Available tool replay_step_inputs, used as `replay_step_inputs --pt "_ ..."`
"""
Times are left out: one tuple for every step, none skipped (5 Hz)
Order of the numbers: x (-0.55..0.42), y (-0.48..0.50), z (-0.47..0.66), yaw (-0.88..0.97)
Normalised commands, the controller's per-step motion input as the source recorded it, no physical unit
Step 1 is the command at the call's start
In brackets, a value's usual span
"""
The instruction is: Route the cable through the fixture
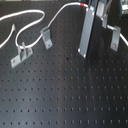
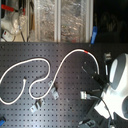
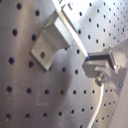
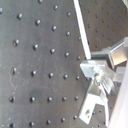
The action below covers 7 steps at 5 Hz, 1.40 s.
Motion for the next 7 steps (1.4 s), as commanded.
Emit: replay_step_inputs --pt "-0.068 0.379 0.10 -0.06" --pt "-0.026 0.121 0.01 -0.07" --pt "0.000 0.029 0.07 -0.06" --pt "0.110 0.229 0.29 -0.67" --pt "0.109 0.248 0.31 -0.64" --pt "0.093 0.261 0.35 -0.64" --pt "0.064 0.244 0.36 -0.64"
